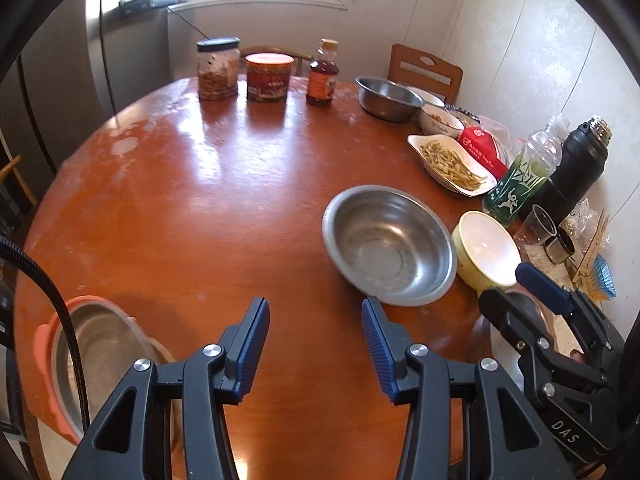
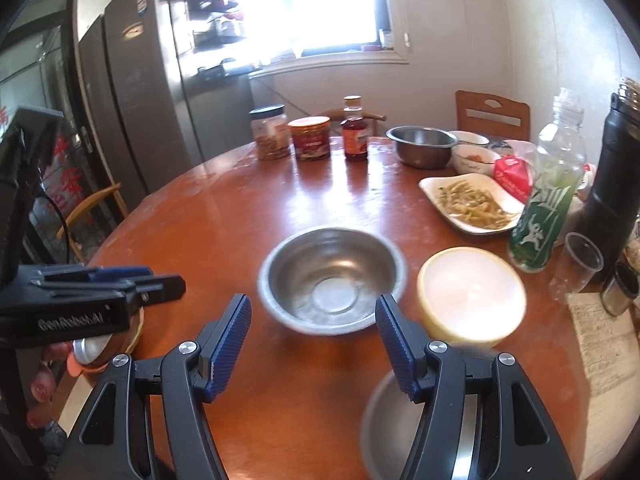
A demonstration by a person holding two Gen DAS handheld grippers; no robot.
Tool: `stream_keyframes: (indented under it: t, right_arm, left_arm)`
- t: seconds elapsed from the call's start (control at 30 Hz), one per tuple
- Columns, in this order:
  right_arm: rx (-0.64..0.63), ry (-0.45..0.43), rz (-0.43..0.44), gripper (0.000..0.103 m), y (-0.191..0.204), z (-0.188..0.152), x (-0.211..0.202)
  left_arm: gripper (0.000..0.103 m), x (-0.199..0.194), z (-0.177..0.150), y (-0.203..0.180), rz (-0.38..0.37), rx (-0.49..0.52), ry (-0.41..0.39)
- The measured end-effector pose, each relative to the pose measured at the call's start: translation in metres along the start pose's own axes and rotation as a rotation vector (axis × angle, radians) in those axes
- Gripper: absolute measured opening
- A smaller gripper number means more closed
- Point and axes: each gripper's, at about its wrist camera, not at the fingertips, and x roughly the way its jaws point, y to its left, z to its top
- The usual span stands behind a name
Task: Organize plates and bowls
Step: 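Move the left tool to the large steel bowl and grasp its rim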
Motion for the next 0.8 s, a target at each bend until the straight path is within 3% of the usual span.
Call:
stream_keyframes:
  t: [0.13, 0.67, 0.73, 0.8]
  right_arm:
    - [0.003, 0.019, -0.01, 0.066, -0.012, 0.005, 0.009]
    - [0.033, 0.056, -0.035, 0.066, -0.041, 0.011, 0.027]
    - [0.03, 0.058, -0.038, 0.066, -0.042, 0.01, 0.027]
    - [0.03, 0.057, -0.039, 0.066, -0.042, 0.01, 0.027]
  left_arm:
    - [0.048, 0.022, 0.007, -0.007, -0.04, -0.036, 0.045]
    - [0.048, 0.091, 0.022, -0.01, -0.054, -0.142, 0.152]
    - [0.044, 0.098, 0.021, -0.01, -0.066, -0.151, 0.166]
    - [0.034, 0.103, 0.02, -0.01, -0.073, -0.156, 0.182]
